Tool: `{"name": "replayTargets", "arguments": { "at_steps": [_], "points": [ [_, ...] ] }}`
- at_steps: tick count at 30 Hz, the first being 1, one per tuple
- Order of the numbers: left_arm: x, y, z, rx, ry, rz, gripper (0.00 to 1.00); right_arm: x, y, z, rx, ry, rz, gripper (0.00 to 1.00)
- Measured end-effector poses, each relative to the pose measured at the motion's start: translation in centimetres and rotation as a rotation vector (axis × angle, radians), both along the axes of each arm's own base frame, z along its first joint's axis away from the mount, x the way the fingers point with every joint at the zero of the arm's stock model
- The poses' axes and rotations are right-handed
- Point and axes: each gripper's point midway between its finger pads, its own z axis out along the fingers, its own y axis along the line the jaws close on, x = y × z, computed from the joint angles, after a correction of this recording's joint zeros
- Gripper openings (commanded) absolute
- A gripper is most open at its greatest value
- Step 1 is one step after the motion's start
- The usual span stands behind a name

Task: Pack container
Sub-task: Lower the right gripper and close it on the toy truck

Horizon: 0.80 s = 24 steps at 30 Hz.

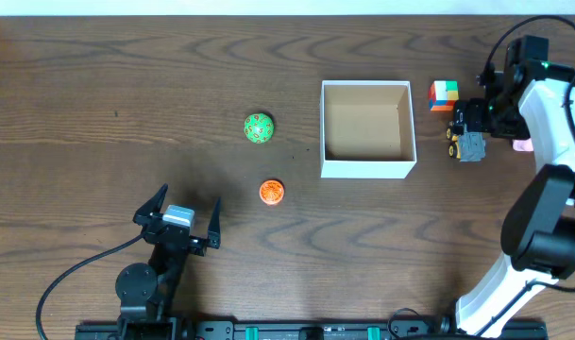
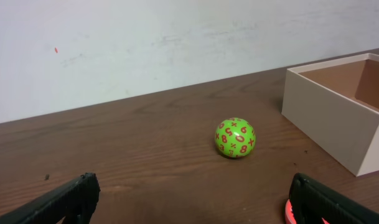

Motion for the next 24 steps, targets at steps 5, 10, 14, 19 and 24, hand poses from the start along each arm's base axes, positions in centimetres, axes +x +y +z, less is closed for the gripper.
{"name": "replayTargets", "arguments": {
  "at_steps": [5,10,14,19,24],
  "points": [
    [0.0,0.0,0.0,0.0,0.0,0.0,0.98,0.1,0.0,-1.7,0.006,0.03,0.007,0.99],
    [0.0,0.0,0.0,0.0,0.0,0.0,0.98,0.1,0.0,-2.8,0.011,0.052,0.01,0.98],
    [0.0,0.0,0.0,0.0,0.0,0.0,0.98,0.1,0.0,-2.8,0.01,0.052,0.014,0.96],
    [0.0,0.0,0.0,0.0,0.0,0.0,0.98,0.3,-0.1,-2.8,0.008,0.044,0.015,0.95],
    [0.0,0.0,0.0,0.0,0.0,0.0,0.98,0.3,-0.1,-2.8,0.008,0.042,0.014,0.95]
  ]
}}
